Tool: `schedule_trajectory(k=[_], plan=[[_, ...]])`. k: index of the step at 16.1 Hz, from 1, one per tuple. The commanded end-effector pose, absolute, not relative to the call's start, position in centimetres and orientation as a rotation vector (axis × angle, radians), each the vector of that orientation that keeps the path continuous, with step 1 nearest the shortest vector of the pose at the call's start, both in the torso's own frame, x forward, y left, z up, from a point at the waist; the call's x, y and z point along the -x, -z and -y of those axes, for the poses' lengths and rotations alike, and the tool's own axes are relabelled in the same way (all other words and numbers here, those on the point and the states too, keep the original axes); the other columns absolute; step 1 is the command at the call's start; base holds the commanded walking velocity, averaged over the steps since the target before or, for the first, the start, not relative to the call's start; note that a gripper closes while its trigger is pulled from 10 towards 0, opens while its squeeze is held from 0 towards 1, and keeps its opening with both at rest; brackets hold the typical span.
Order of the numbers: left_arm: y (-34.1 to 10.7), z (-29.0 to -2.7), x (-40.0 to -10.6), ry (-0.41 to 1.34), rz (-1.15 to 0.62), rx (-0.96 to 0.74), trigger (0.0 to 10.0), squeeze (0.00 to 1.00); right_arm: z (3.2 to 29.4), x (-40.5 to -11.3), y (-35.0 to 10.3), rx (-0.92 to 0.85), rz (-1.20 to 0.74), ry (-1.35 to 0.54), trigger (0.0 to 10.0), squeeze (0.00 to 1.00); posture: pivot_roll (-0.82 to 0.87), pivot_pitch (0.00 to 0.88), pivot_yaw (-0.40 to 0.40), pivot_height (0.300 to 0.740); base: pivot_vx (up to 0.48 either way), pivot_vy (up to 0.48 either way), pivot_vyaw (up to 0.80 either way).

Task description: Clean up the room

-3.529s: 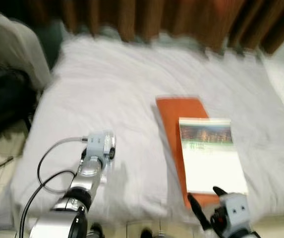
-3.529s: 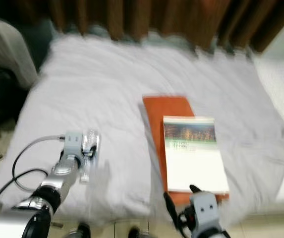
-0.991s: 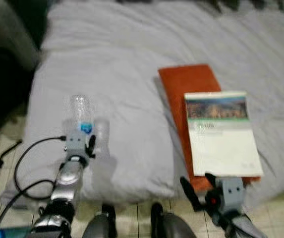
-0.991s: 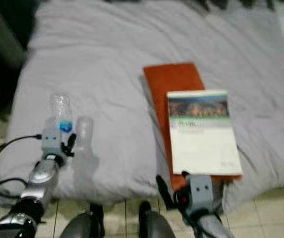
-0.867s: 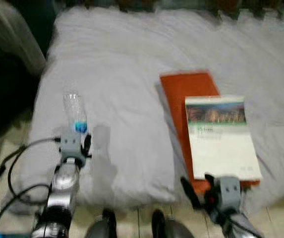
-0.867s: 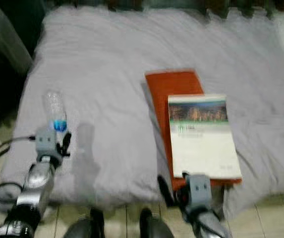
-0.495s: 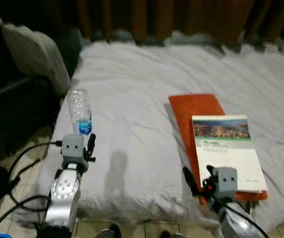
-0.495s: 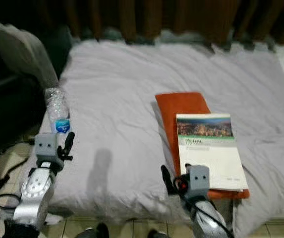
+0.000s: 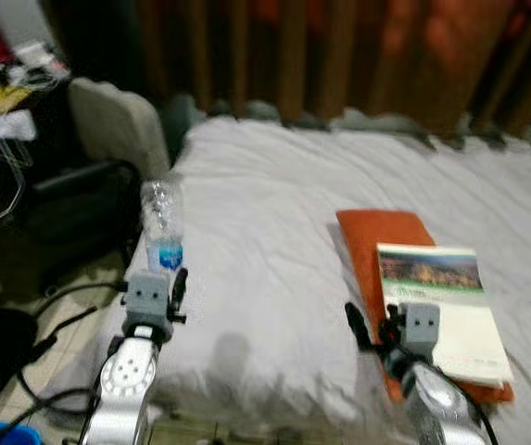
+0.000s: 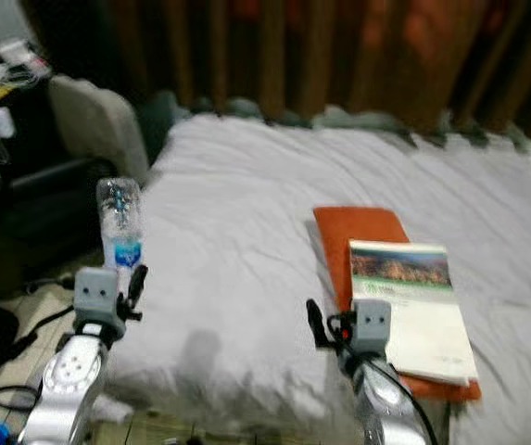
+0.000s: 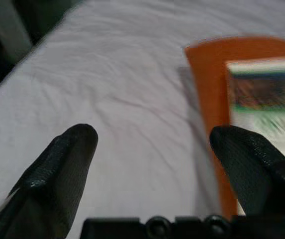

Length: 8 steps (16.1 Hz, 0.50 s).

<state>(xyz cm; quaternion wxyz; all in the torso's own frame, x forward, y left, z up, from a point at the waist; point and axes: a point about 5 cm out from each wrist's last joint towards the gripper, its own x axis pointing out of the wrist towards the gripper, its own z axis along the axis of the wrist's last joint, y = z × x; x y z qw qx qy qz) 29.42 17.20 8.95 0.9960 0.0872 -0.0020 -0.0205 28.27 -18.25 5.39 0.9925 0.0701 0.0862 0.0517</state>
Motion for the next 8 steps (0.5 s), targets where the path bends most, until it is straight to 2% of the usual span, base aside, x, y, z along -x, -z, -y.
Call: schedule_trajectory(k=[1,4,8], plan=[[-8.7,-18.3,-30.6,-0.029,-0.031,-0.167,10.0,0.0,17.9,-28.7,-5.0,-0.153,-0.175,-0.126,10.0,0.0,0.12,0.0,-0.047,0.74,0.0,0.0,0.54],[-8.9,-19.2,-31.7,-0.106,-0.066,-0.14,10.0,0.0,17.5,-29.4,-5.2,-0.156,-0.16,-0.167,10.0,0.0,0.13,0.0,-0.059,0.74,0.0,0.0,0.54],[-8.6,-18.2,-30.2,-0.062,-0.076,-0.151,10.0,0.0,17.1,-29.7,-5.1,-0.167,-0.161,-0.216,10.0,0.0,0.13,0.0,-0.056,0.74,0.0,0.0,0.52]])
